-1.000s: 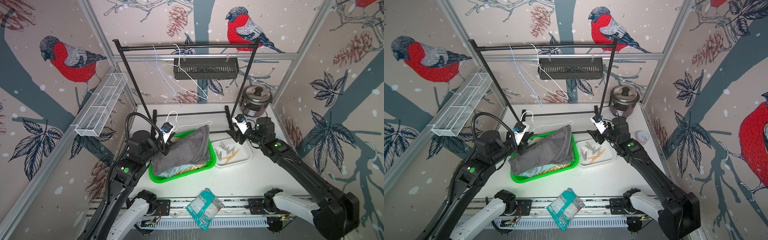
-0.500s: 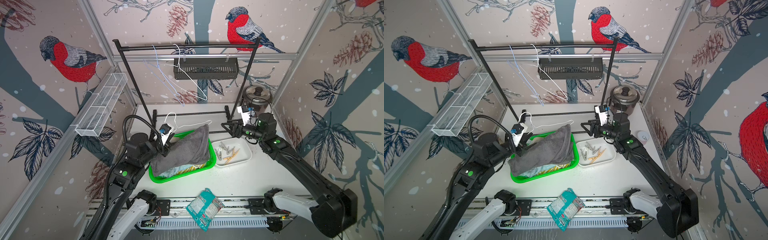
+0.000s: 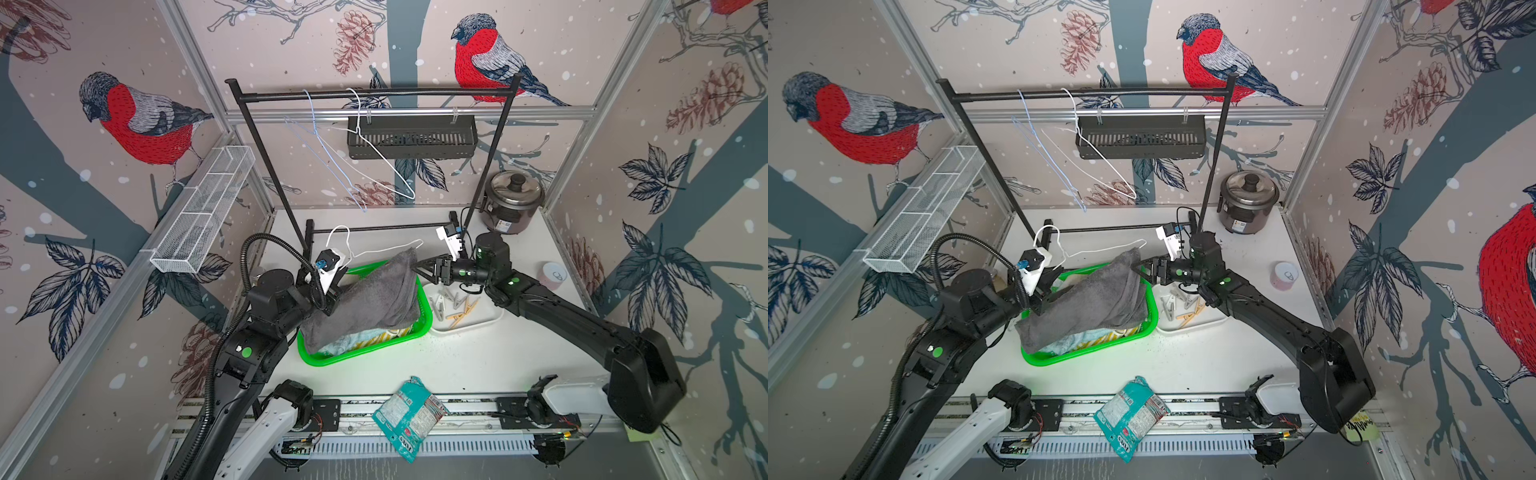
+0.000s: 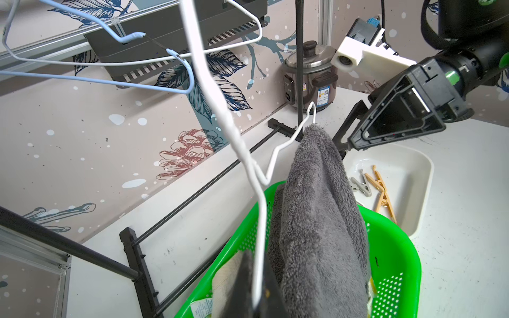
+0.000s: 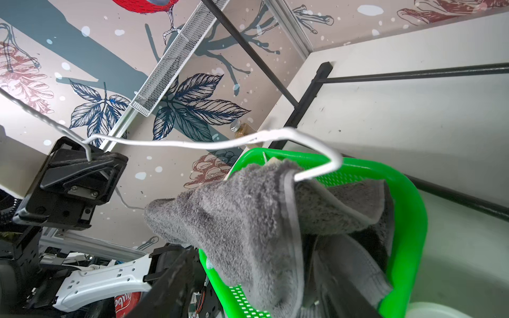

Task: Remove the clothespins securing towels to the hanger
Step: Remove the towel from the hanger.

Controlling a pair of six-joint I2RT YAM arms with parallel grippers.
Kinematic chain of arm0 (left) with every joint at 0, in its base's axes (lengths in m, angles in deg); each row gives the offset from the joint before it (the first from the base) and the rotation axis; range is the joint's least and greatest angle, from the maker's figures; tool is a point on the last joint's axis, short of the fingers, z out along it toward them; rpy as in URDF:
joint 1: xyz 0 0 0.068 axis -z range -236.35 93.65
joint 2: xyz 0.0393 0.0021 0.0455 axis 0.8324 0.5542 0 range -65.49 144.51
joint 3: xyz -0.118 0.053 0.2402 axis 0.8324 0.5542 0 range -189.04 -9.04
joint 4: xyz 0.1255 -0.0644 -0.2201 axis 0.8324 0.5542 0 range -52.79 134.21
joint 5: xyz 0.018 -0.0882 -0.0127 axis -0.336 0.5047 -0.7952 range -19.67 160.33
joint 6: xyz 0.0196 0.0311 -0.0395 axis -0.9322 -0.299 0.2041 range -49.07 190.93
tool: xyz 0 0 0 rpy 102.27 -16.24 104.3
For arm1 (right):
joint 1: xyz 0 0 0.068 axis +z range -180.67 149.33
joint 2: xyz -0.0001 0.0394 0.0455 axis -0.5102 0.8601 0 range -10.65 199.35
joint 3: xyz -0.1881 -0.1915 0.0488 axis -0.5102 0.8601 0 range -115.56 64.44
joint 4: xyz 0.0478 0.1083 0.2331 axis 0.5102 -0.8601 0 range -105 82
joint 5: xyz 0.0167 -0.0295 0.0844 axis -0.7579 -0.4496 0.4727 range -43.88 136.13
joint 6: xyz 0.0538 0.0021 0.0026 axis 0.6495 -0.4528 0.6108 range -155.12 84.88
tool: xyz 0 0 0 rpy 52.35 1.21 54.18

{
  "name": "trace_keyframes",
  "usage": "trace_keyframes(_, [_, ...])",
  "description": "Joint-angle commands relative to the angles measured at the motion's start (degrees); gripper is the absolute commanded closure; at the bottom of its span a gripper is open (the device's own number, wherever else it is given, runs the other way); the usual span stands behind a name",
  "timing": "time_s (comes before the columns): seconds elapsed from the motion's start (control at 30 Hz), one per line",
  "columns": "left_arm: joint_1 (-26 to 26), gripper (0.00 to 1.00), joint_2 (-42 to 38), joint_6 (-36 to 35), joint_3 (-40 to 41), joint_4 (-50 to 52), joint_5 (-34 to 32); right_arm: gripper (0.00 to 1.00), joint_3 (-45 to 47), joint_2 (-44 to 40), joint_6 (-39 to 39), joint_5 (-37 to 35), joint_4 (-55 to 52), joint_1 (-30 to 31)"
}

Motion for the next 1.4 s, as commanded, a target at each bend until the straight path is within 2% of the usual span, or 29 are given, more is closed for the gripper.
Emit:
trace_keyframes(0.0, [-0.05, 1.00, -0.12, -0.54, 0.24, -3.59, -0.03, 0.32, -0.85, 1.63, 0.92, -1.49, 3.85, 0.67])
trace_keyframes(0.1, [-0.05, 1.00, 0.00, -0.79, 0.32, -3.56, -0.29, 0.38, -1.88, 3.10, 1.11, 0.52, 5.26, 1.76])
trace_keyframes(0.17, [0.01, 1.00, 0.11, -1.10, 0.28, -3.55, -0.59, 0.47, -3.18, 3.98, 0.09, 1.21, 4.51, 2.77])
trace_keyframes(0.27, [-0.05, 1.00, 0.23, -1.29, 0.25, -3.75, -1.33, 0.65, -4.77, 4.62, -1.60, 1.07, 1.67, 3.28])
trace_keyframes(0.4, [-0.05, 1.00, 0.60, -1.46, 0.04, -4.18, -4.09, 0.95, -5.73, 4.62, -4.56, -1.07, -3.02, 3.38])
trace_keyframes(0.43, [-0.05, 1.00, 0.57, -1.46, 0.00, -4.63, -5.36, 0.97, -5.76, 4.55, -5.20, -1.46, -4.06, 3.45])
trace_keyframes(0.6, [-0.05, 1.00, 1.06, -1.12, -1.28, -6.23, -13.42, 0.98, -4.88, 3.44, -7.24, -1.39, -6.77, 3.89])
trace_keyframes(0.8, [-0.04, 1.00, 2.75, -0.69, -4.10, -7.86, -24.48, 0.98, -2.75, 1.29, -11.00, -4.70, -14.03, 4.50])
trace_keyframes(1.17, [-0.05, 1.00, 4.22, -0.93, -6.65, -9.72, -27.95, 0.99, 7.48, -3.50, -13.26, -16.26, -20.72, 2.96])
trace_keyframes(1.37, [-0.12, 1.00, 4.94, -1.15, -7.79, -9.51, -27.84, 0.99, 7.58, -1.96, -13.61, -21.92, -23.70, 1.59])
